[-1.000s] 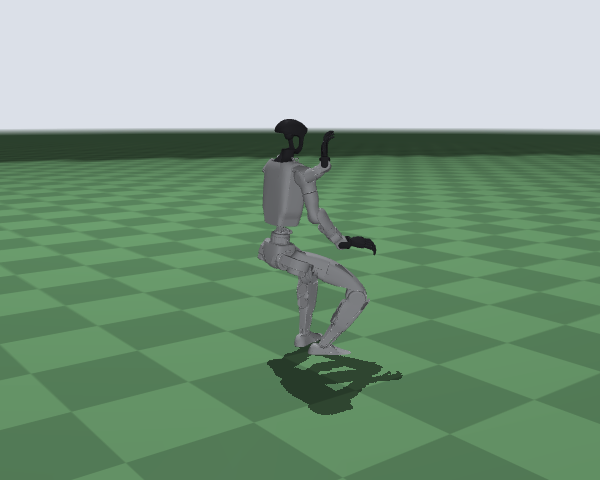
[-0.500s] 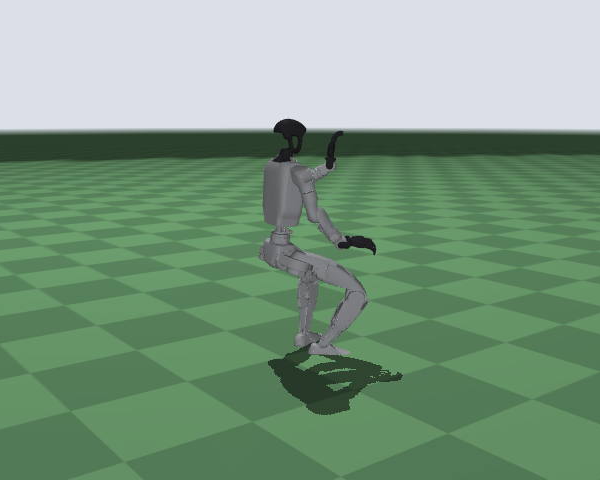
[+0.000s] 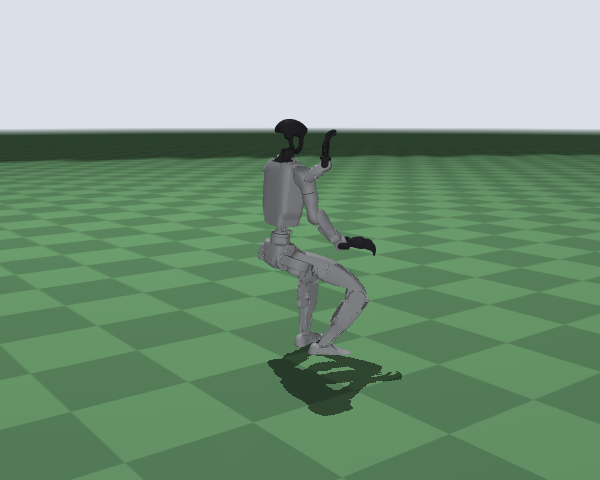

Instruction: Upper body actions

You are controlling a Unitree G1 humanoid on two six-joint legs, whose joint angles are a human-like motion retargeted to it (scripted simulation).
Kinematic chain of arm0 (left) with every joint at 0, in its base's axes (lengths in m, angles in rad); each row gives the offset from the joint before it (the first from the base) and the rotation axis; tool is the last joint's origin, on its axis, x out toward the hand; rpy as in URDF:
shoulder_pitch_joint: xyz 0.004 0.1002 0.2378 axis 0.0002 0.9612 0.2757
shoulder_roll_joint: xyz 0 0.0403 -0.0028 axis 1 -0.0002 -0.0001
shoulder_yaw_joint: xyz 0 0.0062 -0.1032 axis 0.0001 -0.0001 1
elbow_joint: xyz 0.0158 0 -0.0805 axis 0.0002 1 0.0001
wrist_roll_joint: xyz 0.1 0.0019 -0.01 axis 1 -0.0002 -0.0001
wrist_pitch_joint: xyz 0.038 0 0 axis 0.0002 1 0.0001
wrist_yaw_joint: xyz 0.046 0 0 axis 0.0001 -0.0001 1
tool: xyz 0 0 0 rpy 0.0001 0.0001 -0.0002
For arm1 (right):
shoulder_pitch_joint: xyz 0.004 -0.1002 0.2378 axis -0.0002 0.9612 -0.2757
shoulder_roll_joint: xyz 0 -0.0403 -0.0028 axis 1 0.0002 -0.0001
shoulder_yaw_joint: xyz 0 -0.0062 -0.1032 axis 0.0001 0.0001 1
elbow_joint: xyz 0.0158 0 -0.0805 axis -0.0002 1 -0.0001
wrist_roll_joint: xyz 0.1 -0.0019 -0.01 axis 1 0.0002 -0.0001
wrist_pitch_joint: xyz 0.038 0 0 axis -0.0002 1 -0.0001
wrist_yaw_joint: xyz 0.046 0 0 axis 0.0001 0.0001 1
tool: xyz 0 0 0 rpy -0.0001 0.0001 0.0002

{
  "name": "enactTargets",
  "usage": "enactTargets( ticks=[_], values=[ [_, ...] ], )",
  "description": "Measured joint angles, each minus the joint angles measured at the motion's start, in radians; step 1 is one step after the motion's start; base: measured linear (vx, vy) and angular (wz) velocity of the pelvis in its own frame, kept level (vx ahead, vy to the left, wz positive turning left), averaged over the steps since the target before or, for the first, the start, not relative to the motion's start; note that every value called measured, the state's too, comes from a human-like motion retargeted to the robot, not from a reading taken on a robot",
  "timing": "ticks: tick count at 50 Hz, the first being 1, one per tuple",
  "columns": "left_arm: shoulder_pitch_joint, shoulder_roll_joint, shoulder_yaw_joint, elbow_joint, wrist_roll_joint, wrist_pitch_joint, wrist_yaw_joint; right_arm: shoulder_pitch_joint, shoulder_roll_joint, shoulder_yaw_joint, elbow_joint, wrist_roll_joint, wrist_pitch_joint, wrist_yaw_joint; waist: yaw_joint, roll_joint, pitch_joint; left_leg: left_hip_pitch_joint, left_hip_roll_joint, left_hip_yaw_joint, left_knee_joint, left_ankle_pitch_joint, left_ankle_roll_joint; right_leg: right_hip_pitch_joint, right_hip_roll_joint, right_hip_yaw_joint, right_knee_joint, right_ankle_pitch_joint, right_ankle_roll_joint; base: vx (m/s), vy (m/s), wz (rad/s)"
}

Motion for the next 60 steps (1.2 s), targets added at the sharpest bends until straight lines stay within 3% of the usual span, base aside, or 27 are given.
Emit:
enactTargets(
  ticks=[6, 12, 25, 34, 45, 60],
  values=[
    [-0.035, -0.024, -0.113, -0.087, 0.150, -0.009, 0.010, -0.006, 0.012, -0.014, 0.008, -0.020, -0.003, 0.003, -0.007, -0.004, 0.000, 0.001, 0.001, -0.003, -0.002, 0.003, 0.001, 0.001, 0.003, -0.002, -0.001, 0.001, -0.001, 0.00, 0.00, 0.00],
    [-0.057, -0.026, -0.120, -0.130, 0.256, 0.014, 0.008, -0.022, 0.042, -0.050, 0.025, -0.057, -0.018, 0.009, -0.021, -0.010, 0.001, 0.001, 0.007, -0.003, 0.001, 0.003, 0.000, -0.001, 0.007, -0.004, -0.002, 0.003, -0.003, 0.00, 0.00, 0.00],
    [-0.022, 0.012, 0.076, -0.034, 0.111, 0.095, -0.007, -0.023, 0.043, -0.078, 0.014, -0.049, -0.024, 0.009, -0.007, -0.006, 0.008, -0.004, 0.012, -0.001, 0.004, 0.003, -0.001, -0.007, 0.008, -0.002, -0.002, 0.003, -0.004, 0.00, 0.00, 0.00],
    [0.024, 0.006, 0.106, -0.015, -0.105, 0.035, -0.041, -0.014, 0.034, -0.082, -0.002, -0.042, -0.016, 0.009, 0.005, -0.005, 0.016, -0.003, 0.001, 0.002, -0.001, 0.001, 0.002, -0.004, 0.000, -0.001, -0.001, 0.001, 0.000, 0.00, 0.00, 0.00],
    [0.200, -0.033, -0.009, -0.012, -0.186, 0.010, -0.147, -0.015, 0.042, -0.083, 0.001, -0.049, -0.015, 0.012, 0.003, -0.012, 0.016, 0.000, 0.003, -0.001, 0.001, 0.002, 0.002, 0.000, 0.003, -0.001, -0.002, 0.002, 0.000, 0.00, 0.00, 0.00],
    [0.623, -0.103, -0.177, 0.164, 0.047, 0.022, -0.214, -0.027, 0.066, -0.086, 0.005, -0.050, -0.036, 0.017, -0.017, -0.028, 0.026, -0.001, 0.015, -0.002, 0.004, 0.002, 0.001, 0.000, 0.011, -0.005, -0.007, 0.006, -0.003, 0.00, 0.00, 0.00]
  ],
)
